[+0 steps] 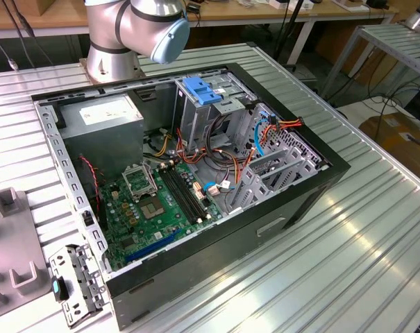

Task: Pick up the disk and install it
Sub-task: 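Pick up the disk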

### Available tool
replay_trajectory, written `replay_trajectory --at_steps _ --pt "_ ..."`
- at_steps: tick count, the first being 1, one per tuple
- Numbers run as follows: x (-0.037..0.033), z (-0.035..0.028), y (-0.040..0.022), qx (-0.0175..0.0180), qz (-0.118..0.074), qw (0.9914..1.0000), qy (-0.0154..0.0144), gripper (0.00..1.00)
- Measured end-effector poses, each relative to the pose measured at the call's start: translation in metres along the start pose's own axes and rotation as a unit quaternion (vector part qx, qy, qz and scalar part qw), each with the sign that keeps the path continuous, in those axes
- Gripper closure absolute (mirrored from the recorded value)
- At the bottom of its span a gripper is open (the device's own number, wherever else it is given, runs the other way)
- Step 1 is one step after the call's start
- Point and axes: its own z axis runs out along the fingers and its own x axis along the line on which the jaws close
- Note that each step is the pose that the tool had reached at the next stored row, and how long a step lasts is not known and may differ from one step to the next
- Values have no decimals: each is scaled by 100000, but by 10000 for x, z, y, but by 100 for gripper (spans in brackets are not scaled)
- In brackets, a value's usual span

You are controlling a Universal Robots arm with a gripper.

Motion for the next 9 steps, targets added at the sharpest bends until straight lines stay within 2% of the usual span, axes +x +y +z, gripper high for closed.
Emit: replay_trajectory --at_steps 3,9 --pt "-1 -1 -26 -5 -2 100000 3 63" --pt "-2 -1 -145 -1 2 100000 2 63"
